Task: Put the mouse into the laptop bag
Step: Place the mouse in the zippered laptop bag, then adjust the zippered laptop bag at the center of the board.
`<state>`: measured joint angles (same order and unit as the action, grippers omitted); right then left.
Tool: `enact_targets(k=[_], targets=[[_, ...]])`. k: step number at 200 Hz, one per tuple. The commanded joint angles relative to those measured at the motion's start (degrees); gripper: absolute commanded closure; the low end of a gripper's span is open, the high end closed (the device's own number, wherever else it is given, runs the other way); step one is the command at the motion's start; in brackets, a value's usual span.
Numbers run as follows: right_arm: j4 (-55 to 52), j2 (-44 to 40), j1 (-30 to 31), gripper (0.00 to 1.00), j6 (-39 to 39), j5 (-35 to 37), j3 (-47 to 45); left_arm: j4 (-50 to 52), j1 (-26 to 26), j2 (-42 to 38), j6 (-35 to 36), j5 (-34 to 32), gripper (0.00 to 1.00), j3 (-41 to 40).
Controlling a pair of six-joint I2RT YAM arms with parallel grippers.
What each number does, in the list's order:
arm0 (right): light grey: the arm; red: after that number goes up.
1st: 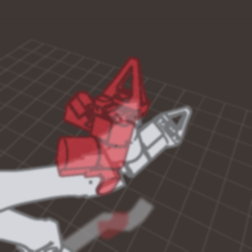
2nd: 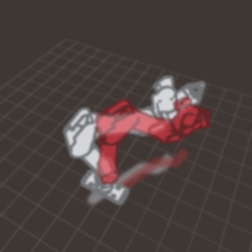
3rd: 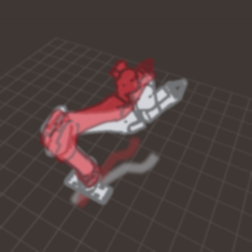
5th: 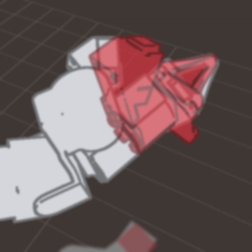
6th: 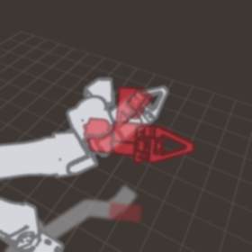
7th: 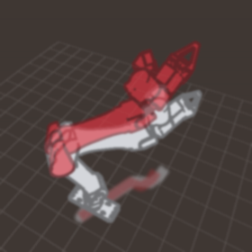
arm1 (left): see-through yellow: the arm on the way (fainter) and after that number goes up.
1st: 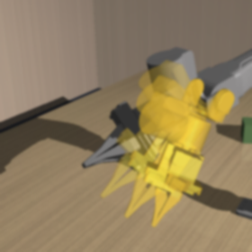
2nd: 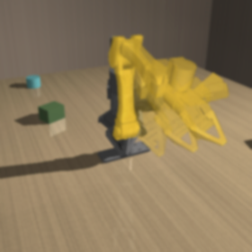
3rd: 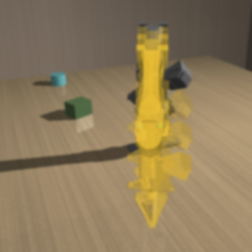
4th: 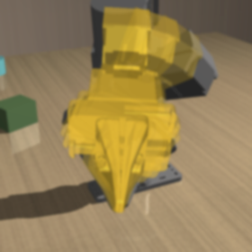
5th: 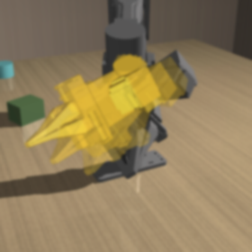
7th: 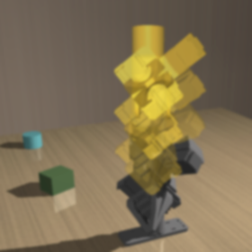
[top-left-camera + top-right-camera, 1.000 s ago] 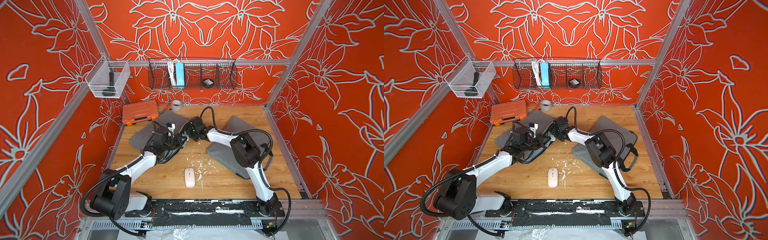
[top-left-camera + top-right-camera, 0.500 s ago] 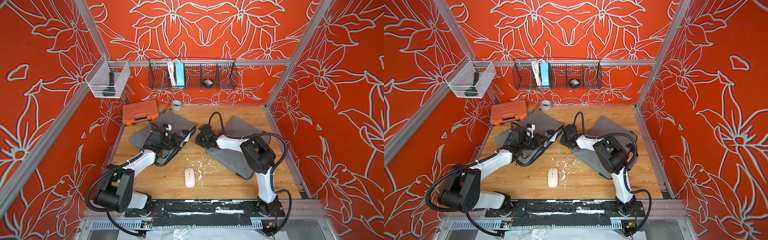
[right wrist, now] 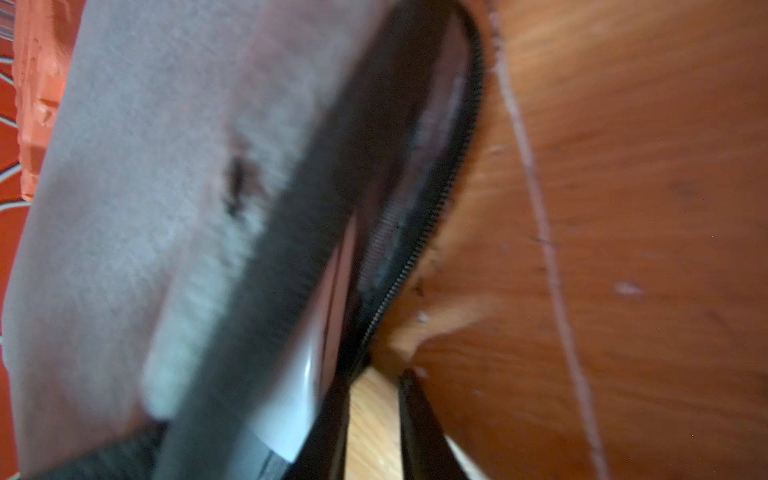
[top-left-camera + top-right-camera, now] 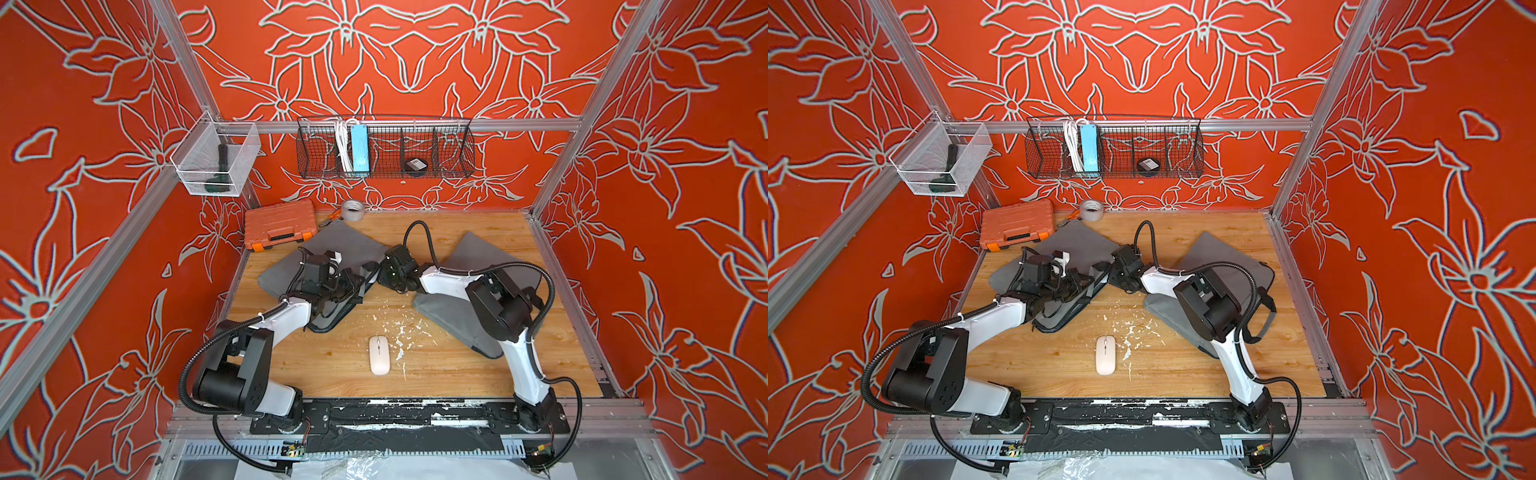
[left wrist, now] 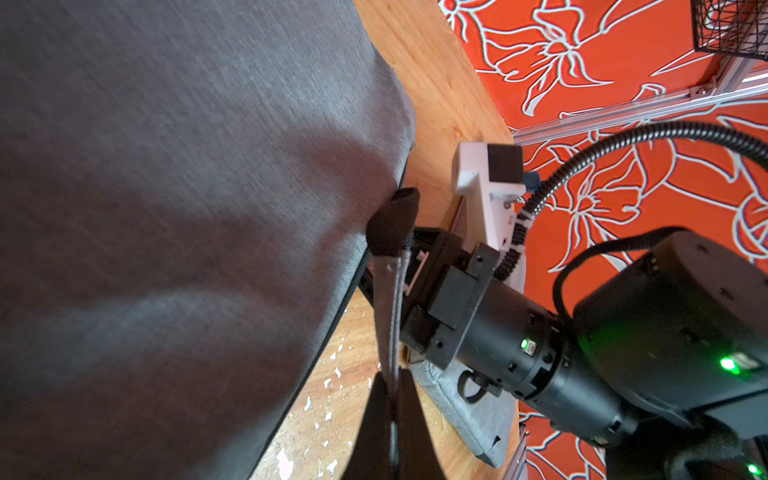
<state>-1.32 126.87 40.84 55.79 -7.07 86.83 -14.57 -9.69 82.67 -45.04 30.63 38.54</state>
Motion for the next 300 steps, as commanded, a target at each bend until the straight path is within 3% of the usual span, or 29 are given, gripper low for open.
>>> enact_targets(k=[1,70,91,112,141,162,184,206,225,235,300], targets=[[-4.9,3.2,0.5,0.73,0.1,-1.2,2.2,-1.3,0.5,0.6,-0.5,0.7,1.00,-0.4],[-5.2,-1.2,-0.1,0.68,-0.5,1.8,-3.4,0.1,1.1,-1.2,-0.6,-1.1,1.00,-1.0],[-4.5,-5.9,-0.6,0.65,-1.8,3.8,-9.3,1.6,2.8,-5.8,-1.4,-5.6,0.65,-3.6],[-3.3,-13.4,-0.6,0.53,-3.9,4.9,-17.3,1.3,6.8,-14.1,-3.3,-8.8,0.57,-8.6],[-1.5,-27.5,0.1,0.25,-6.8,-0.9,-27.9,9.0,13.6,-28.8,-3.7,-15.6,0.30,-11.6],[-2.1,-36.6,2.0,0.14,-7.5,-6.1,-32.7,19.2,17.9,-37.1,-5.9,-23.7,0.18,-12.6],[1.6,-42.1,6.1,0.01,-7.3,-3.4,-38.3,21.4,22.9,-42.3,-8.6,-26.7,0.07,-16.9],[5.4,-38.0,8.0,0.01,-6.7,-6.4,-36.4,15.5,28.8,-38.5,-6.8,-21.3,0.06,-20.3],[6.4,-30.7,10.3,0.02,-6.8,-9.9,-30.3,9.2,34.6,-31.3,-4.0,-11.4,0.18,-20.7],[6.9,-26.7,12.0,0.01,-6.8,-10.6,-26.8,7.0,36.3,-28.7,-3.0,-7.7,0.20,-20.7],[5.8,-5.8,16.2,0.05,-5.3,-15.4,-6.3,0.3,36.5,-28.8,-5.2,-7.5,0.14,-25.3]])
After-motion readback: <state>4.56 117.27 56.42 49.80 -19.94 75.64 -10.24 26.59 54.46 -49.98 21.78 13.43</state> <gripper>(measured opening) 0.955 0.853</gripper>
